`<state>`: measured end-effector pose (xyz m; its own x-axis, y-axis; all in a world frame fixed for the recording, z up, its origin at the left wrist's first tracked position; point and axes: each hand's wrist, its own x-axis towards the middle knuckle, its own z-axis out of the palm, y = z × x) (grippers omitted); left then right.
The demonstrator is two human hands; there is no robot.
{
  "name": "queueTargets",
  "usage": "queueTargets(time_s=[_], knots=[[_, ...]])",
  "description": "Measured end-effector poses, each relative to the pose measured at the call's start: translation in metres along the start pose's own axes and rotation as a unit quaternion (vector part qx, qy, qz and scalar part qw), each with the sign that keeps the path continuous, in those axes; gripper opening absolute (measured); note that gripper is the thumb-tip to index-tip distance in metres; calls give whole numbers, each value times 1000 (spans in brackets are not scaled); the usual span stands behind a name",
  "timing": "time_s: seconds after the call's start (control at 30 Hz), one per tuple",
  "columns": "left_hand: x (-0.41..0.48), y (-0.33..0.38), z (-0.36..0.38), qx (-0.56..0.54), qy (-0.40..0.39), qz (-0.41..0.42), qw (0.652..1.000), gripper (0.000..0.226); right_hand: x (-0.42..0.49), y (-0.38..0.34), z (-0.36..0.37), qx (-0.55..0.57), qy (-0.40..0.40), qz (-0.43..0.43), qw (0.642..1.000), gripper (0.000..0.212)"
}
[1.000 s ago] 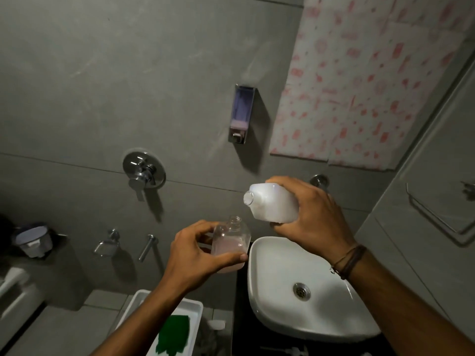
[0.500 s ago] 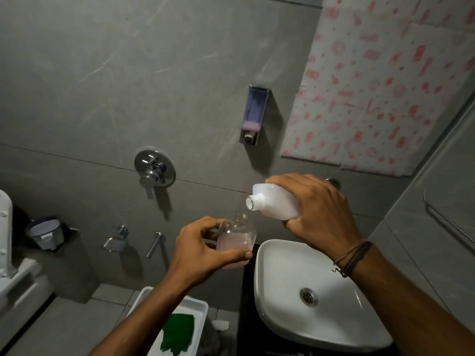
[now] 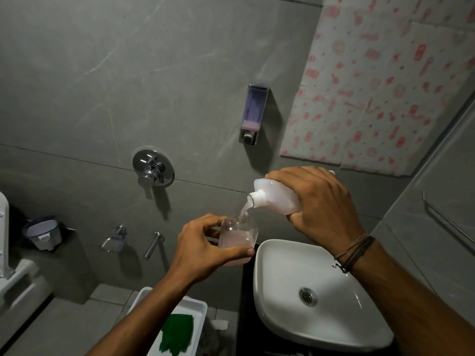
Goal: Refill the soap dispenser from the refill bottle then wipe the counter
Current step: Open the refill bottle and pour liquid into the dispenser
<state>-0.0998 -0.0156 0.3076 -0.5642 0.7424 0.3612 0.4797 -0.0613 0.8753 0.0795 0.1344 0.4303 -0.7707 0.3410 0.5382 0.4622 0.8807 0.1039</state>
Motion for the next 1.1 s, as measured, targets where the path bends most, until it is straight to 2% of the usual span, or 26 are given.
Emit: queueTargets(time_s=[0.37,0.63,1.1], knots=[[0,0,1,4,0,-1,1000,68,-1,3,0,-4,-12,9,1000,64],[3,-1,-1,12,-5,2,1000,74,-1,4,2,0,-2,9,1000,62],[4,5,-1,13,-2,4,1000,63,-1,4,-3,0,-13,14,1000,64]])
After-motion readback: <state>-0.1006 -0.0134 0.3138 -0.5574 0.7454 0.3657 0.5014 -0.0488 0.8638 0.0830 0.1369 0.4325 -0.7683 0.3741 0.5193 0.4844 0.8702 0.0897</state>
